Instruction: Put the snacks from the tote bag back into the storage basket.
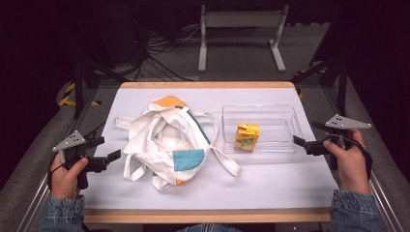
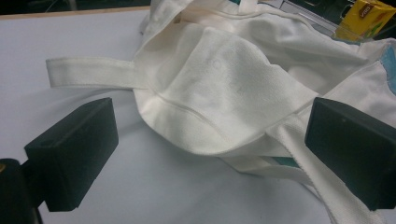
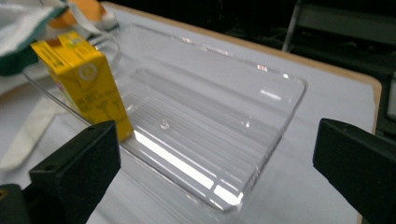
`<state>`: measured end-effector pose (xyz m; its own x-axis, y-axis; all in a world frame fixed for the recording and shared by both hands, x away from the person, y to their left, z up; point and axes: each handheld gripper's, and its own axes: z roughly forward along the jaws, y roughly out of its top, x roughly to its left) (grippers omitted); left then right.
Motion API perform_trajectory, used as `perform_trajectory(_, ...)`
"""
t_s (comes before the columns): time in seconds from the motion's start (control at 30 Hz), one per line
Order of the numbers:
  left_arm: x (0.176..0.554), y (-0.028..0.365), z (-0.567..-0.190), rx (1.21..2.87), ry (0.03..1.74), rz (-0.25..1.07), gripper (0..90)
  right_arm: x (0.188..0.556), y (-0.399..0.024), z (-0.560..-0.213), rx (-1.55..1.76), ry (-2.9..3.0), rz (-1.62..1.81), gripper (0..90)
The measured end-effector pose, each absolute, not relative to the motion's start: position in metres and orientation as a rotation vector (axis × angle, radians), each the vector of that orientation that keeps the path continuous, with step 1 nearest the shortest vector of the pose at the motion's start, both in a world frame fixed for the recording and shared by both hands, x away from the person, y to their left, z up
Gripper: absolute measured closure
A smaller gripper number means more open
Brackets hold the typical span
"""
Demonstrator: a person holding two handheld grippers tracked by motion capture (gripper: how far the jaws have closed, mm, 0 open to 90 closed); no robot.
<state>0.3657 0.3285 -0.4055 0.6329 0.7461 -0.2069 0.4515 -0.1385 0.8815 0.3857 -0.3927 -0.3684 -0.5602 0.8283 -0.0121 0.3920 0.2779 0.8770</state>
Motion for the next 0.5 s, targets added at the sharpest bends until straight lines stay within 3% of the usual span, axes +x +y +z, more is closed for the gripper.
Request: perform_trajectory(0.5,0.375,0.33,-0.421,1.786,0.97,0.314,3.0,0.392,-0.397,-0.4,1.145,2.149,1.139,2.5)
